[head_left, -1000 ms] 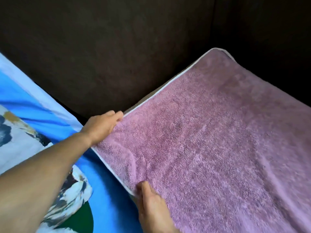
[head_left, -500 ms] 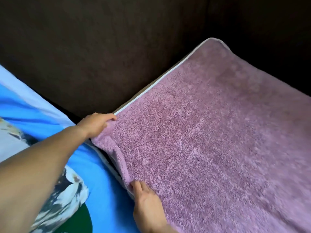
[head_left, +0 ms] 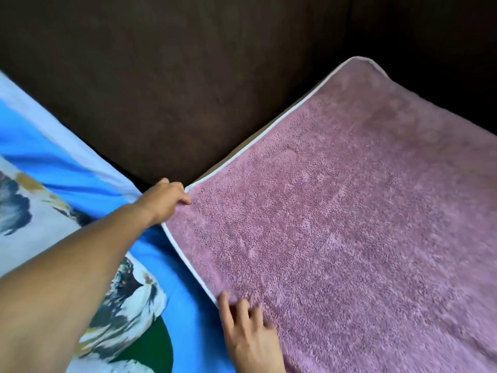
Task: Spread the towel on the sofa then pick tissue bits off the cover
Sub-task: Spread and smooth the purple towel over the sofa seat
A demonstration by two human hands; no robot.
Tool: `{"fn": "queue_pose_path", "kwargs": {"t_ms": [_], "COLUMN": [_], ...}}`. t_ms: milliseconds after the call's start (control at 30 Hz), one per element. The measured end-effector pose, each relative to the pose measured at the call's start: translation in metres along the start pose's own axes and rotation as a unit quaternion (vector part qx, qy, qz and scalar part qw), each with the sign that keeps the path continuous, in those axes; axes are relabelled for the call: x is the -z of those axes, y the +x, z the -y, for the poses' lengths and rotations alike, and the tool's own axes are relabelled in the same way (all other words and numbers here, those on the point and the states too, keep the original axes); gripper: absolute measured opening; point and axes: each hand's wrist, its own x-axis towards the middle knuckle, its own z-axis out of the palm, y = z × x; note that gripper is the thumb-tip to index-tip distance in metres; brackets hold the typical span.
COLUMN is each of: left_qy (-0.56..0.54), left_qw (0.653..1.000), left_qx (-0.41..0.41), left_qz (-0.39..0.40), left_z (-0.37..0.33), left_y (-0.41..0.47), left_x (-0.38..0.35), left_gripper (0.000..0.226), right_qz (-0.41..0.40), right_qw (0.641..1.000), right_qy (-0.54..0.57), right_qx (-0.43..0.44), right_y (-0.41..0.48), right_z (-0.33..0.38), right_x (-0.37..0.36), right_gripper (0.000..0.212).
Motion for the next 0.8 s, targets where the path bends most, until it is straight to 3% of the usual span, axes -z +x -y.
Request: {"fn": "queue_pose_path", "kwargs": {"t_ms": [167, 300, 433, 600, 667, 733, 800], "left_qy": [0.058, 0.027, 0.072, 0.048, 0.088, 0.113, 0.092], "left_qw": [0.998, 0.997, 0.988, 0.978, 0.981, 0.981, 0.987], "left_qx": [-0.002, 0.071, 0.137, 0.194, 0.169, 0.07, -0.014], "left_qz": [-0.01, -0.027, 0.011, 0.056, -0.028, -0.137, -0.131], "left_z": [-0.002, -0.019, -0.031, -0.04, -0.043, -0.054, -0.07], "left_y": [-0.008, -0.014, -0.008, -0.007, -0.009, -0.012, -0.016], "left_x": [-0.004, -0.01, -0.025, -0.039, -0.036, -0.038, -0.051], "left_gripper": [0.029, 0.023, 0.046, 0.067, 0.063, 0.058, 0.07], "right_qz": [-0.049, -0.054, -0.019, 0.041, 0.057, 0.039, -0.015], "right_qw": [0.998, 0.998, 0.999, 0.997, 0.997, 0.998, 0.999], "right_qy": [-0.031, -0.041, -0.041, -0.042, -0.029, -0.015, -0.017], "right_qx": [0.013, 0.009, 0.005, -0.041, -0.051, -0.049, -0.023], "right_y": [0.002, 0.003, 0.002, -0.012, -0.021, -0.028, -0.03], "right_z": [0.003, 0.003, 0.001, 0.017, 0.02, 0.017, 0.008], "right_x": [0.001, -0.003, -0.009, -0.025, -0.03, -0.03, -0.026], "right_gripper": [0.04, 0.049, 0.043, 0.045, 0.044, 0.036, 0.025]}}
